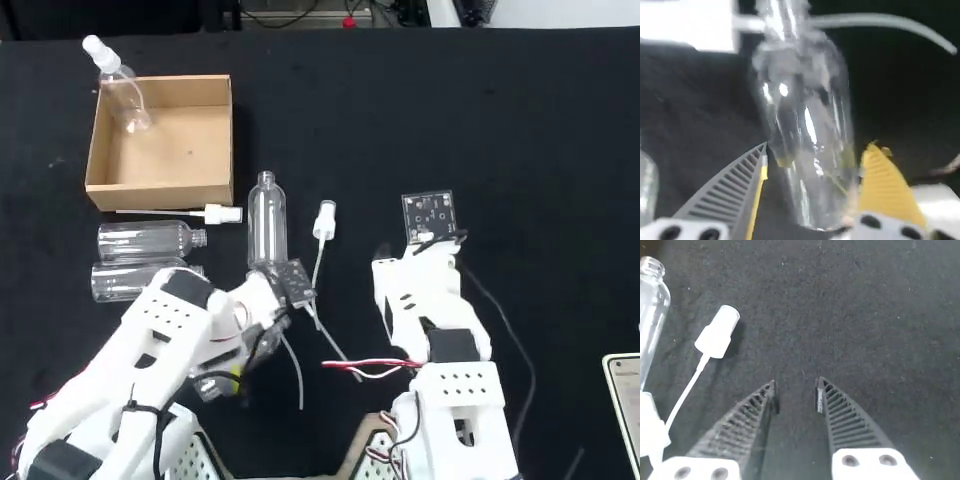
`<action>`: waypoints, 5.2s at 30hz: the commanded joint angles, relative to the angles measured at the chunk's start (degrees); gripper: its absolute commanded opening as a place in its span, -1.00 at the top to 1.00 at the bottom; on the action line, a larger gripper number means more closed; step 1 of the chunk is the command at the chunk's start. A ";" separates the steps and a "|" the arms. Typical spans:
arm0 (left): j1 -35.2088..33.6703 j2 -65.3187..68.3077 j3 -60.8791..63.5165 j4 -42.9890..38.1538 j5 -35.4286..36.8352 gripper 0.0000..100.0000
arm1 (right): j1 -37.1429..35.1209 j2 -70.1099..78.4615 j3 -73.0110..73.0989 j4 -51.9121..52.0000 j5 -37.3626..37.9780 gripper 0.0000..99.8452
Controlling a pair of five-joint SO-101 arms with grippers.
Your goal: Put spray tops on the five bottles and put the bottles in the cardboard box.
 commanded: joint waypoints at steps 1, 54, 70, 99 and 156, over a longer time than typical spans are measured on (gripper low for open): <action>-4.53 -1.23 -4.18 6.07 -2.11 0.54 | 0.53 0.31 -0.40 -1.67 0.44 0.75; -4.53 -0.53 -1.89 -4.66 8.97 0.39 | 0.44 0.31 -0.40 -1.58 0.44 0.75; -4.44 -0.53 0.04 -7.03 9.23 0.51 | 0.44 0.31 -0.31 -1.58 0.44 0.75; -4.97 -1.58 -26.95 15.30 20.13 0.80 | 0.44 0.66 -3.47 0.44 0.44 0.75; -8.75 -38.24 10.07 -15.30 37.89 0.80 | -18.02 75.65 -66.59 15.65 -33.14 0.50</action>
